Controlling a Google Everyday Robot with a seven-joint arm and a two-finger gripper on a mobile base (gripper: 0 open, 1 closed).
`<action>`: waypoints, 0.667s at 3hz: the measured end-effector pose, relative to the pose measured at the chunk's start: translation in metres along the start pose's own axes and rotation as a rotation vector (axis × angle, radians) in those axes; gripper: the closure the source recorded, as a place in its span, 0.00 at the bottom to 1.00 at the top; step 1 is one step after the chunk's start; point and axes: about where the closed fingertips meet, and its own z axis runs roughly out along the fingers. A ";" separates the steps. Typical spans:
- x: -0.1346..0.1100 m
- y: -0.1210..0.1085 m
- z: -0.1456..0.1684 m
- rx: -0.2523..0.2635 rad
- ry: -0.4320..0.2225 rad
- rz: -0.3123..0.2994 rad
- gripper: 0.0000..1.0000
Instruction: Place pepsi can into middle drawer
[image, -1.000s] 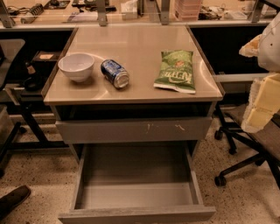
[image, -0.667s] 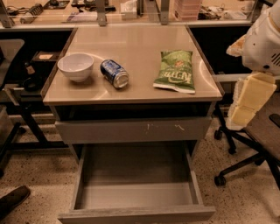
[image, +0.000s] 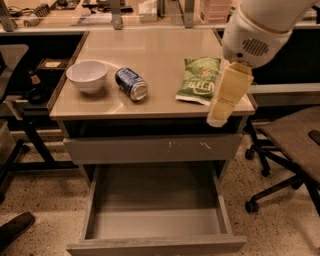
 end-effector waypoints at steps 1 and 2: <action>-0.026 -0.006 0.013 -0.050 0.008 -0.019 0.00; -0.030 -0.008 0.013 -0.039 -0.002 -0.022 0.00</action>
Offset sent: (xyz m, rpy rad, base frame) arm 0.0137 0.0228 -0.0041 -0.0002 0.0410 0.0258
